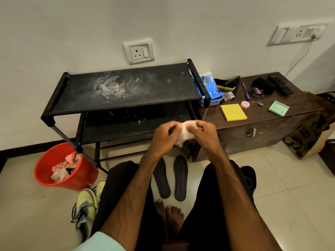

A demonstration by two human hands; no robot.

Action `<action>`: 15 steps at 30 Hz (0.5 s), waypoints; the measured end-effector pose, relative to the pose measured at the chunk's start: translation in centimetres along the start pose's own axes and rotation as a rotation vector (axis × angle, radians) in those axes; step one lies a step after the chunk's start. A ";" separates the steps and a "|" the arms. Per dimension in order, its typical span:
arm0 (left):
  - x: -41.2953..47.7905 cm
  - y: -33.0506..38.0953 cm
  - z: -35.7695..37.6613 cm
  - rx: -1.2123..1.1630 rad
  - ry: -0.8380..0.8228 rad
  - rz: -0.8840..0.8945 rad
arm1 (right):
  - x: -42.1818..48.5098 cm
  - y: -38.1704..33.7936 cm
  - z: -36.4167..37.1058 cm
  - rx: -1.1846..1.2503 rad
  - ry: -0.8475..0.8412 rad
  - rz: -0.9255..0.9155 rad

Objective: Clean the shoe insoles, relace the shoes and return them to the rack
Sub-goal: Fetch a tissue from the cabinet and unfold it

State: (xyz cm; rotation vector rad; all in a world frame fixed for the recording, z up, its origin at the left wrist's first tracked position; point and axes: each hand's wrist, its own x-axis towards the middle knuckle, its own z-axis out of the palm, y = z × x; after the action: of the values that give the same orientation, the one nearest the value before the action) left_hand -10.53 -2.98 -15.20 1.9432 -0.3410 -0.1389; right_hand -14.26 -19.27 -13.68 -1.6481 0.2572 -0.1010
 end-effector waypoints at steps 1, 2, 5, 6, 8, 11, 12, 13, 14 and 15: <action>0.0 0.0 -0.2 -0.015 -0.009 -0.007 | 0.0 -0.1 0.0 0.022 0.019 0.012; 0.0 -0.1 -0.3 -0.039 -0.009 -0.016 | 0.1 -0.1 0.1 0.045 0.037 0.028; 0.1 0.0 -0.7 -0.135 0.021 -0.046 | 0.3 0.2 0.0 0.116 0.052 0.069; 0.1 0.1 -0.8 -0.173 0.029 -0.059 | 0.3 0.2 0.0 0.146 0.046 0.083; 0.3 0.2 -0.9 -0.251 0.034 -0.075 | 0.2 0.0 -0.1 0.203 0.026 0.110; 0.2 0.4 -1.2 -0.333 0.021 -0.083 | 0.3 -0.1 -0.1 0.255 -0.001 0.131; 0.2 0.4 -1.3 -0.337 0.023 -0.085 | 0.2 -0.1 -0.1 0.254 0.006 0.132; 0.2 0.5 -1.3 -0.335 0.035 -0.086 | 0.2 0.1 0.0 0.229 0.030 0.117; 0.1 0.5 -1.4 -0.328 0.055 -0.082 | 0.2 0.3 0.1 0.171 0.075 0.080; 0.1 0.5 -1.4 -0.318 0.078 -0.073 | 0.3 0.4 0.1 0.080 0.136 0.022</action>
State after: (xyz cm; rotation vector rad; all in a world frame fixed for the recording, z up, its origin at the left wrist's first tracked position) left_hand -10.17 -1.95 -14.18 1.6413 -0.1838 -0.1543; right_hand -14.03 -19.27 -14.13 -1.5609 0.3702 -0.2050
